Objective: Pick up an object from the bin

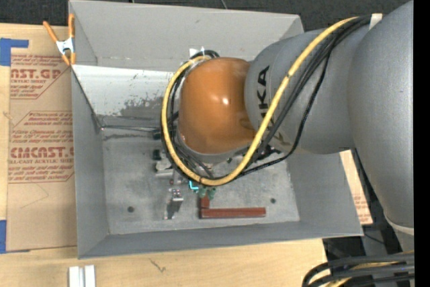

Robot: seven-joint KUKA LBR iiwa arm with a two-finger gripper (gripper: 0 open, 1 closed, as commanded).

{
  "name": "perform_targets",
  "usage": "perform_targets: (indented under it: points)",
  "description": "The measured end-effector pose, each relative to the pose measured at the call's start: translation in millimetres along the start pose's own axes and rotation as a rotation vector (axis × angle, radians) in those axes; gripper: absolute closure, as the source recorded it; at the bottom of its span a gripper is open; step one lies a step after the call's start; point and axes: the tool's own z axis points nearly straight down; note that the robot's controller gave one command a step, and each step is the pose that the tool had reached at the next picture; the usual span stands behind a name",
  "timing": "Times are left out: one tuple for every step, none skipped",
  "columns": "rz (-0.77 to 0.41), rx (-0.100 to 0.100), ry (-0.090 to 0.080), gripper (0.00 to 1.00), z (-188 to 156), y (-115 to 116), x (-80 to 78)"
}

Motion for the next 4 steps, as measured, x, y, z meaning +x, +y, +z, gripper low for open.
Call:
perform_targets:
  points:
    - [0.003,-0.002,-0.007,0.00,-4,-1,-2.1]
    - [-0.029,-0.003,-0.014,0.00,49,-38,-1.9]
    - [-0.098,0.002,0.003,0.00,66,-58,-19.2]
    - [-0.110,-0.002,-0.011,0.00,74,-89,-21.7]
